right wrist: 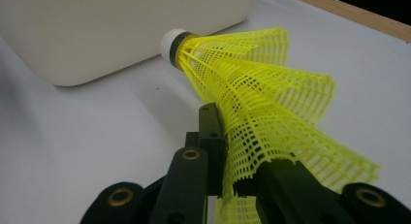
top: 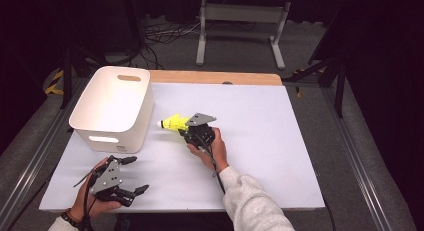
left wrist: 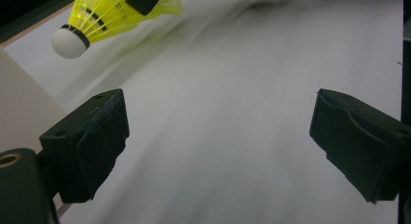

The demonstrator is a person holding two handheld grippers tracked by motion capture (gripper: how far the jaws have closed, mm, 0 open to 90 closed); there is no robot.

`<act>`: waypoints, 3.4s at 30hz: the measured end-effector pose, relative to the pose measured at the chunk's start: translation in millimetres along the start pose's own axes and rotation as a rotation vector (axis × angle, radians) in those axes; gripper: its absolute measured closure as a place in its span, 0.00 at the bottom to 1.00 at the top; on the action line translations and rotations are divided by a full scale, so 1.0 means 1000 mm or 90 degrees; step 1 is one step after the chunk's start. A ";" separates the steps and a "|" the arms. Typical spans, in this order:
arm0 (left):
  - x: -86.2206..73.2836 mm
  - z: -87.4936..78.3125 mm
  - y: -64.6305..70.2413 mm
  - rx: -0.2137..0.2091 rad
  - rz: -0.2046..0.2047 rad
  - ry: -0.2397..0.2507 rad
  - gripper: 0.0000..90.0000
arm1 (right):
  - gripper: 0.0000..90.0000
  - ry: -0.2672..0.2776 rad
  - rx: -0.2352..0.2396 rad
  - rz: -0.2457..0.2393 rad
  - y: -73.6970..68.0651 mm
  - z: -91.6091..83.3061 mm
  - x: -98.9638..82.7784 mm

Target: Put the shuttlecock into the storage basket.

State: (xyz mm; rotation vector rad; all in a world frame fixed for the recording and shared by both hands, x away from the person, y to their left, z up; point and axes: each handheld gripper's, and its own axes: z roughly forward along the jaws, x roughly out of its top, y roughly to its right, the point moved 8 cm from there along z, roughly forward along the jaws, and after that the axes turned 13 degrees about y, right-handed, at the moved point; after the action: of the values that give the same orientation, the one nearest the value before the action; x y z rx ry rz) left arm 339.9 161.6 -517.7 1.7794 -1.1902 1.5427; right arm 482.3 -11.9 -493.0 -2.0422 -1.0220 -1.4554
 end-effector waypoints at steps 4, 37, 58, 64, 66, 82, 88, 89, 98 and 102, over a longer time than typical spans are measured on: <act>0.002 0.005 -0.002 0.007 -0.003 -0.003 0.10 | 0.95 0.016 0.004 -0.009 0.000 -0.015 0.003; 0.036 0.094 -0.019 -0.039 0.051 -0.049 0.42 | 0.94 0.013 0.113 -0.122 -0.051 -0.089 -0.004; 0.032 0.124 -0.007 -0.058 0.059 -0.092 0.52 | 0.85 -0.059 0.123 -0.269 -0.065 -0.094 0.000; 0.034 0.124 -0.006 -0.047 0.032 -0.055 0.52 | 0.75 -0.057 0.146 -0.255 -0.069 -0.096 0.002; 0.035 0.123 -0.004 -0.045 0.027 -0.042 0.53 | 0.73 -0.054 0.147 -0.251 -0.070 -0.097 0.004; 0.040 0.120 -0.009 -0.029 0.021 -0.003 0.54 | 0.51 -0.064 0.106 -0.256 -0.067 -0.105 0.014; 0.042 0.117 -0.009 -0.025 0.018 0.011 0.54 | 0.45 -0.061 0.107 -0.251 -0.066 -0.111 0.018; 0.042 0.117 -0.009 -0.024 0.015 0.012 0.54 | 0.44 -0.060 0.105 -0.252 -0.066 -0.112 0.018; 0.040 0.113 -0.012 -0.014 0.006 0.022 0.53 | 0.34 -0.024 0.088 -0.254 -0.062 -0.125 0.029; 0.038 0.113 -0.013 -0.011 0.007 0.021 0.53 | 0.28 -0.007 0.071 -0.245 -0.056 -0.130 0.033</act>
State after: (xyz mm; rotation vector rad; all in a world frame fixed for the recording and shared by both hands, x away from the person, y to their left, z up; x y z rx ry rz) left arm 409.2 65.0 -505.5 1.7325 -1.1959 1.5567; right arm 365.3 -57.6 -420.0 -1.8455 -1.5299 -1.5269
